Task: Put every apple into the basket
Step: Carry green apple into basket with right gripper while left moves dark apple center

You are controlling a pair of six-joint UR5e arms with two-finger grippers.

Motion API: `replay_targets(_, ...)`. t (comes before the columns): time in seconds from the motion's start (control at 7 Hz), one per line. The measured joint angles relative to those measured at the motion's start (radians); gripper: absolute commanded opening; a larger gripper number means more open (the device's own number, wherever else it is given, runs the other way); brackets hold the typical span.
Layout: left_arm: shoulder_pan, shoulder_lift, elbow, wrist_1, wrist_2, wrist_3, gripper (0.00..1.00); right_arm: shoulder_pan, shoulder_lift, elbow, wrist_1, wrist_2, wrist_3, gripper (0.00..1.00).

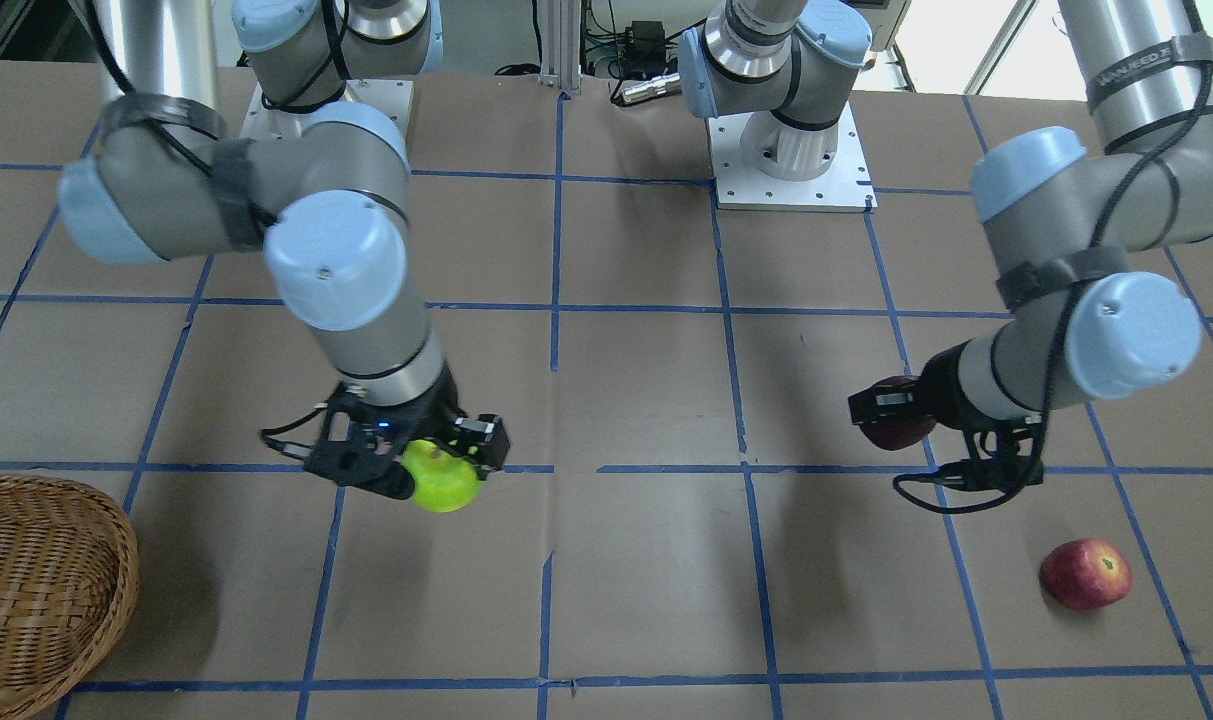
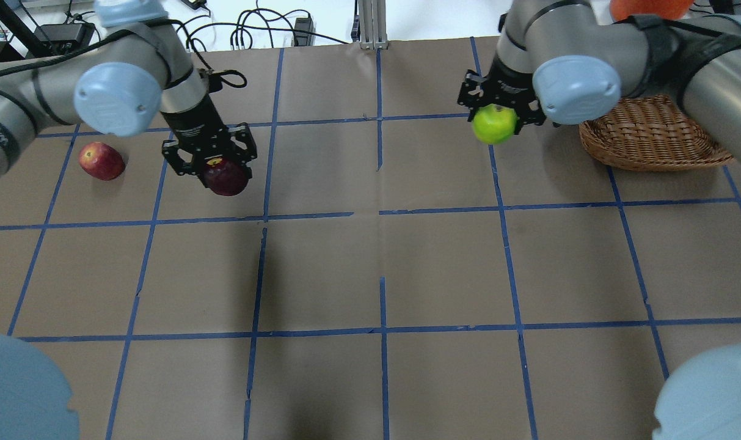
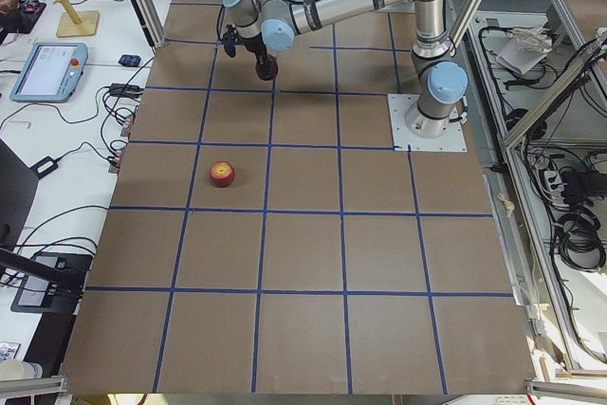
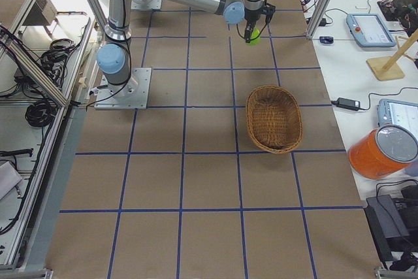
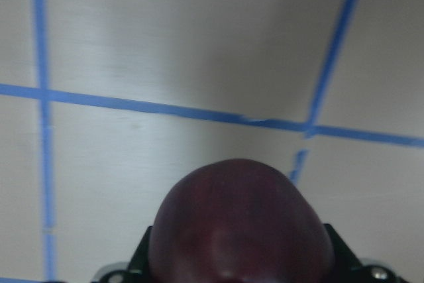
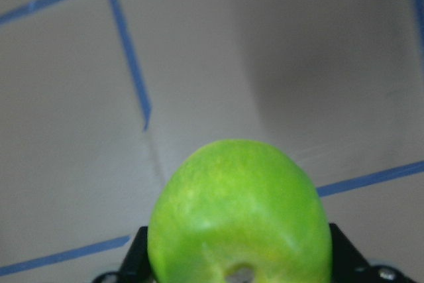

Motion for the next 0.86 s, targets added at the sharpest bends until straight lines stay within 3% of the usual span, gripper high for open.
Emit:
replay_targets(0.14, -0.114, -0.028, -0.007, 0.120, -0.003, -0.127, 0.01, -0.109, -0.001, 0.001, 0.006, -0.025, -0.149, 0.00)
replay_targets(0.29, -0.201, -0.063, -0.019, 0.230, -0.004, -0.206, 0.11, -0.217, 0.014, -0.001, -0.001, -0.051, -0.312, 0.00)
replay_targets(0.43, -0.257, -0.098, -0.044, 0.304, -0.004, -0.262, 0.77, -0.315, 0.053, -0.010, -0.033, -0.075, -0.461, 0.00)
replay_targets(0.57, -0.293, -0.123, -0.079, 0.367, -0.003, -0.285, 1.00, -0.389, 0.109, -0.040, -0.075, -0.090, -0.572, 0.00)
replay_targets(0.86, -0.319, -0.151, -0.117, 0.461, -0.036, -0.306, 1.00, -0.458, 0.248, -0.166, -0.101, -0.099, -0.675, 0.00)
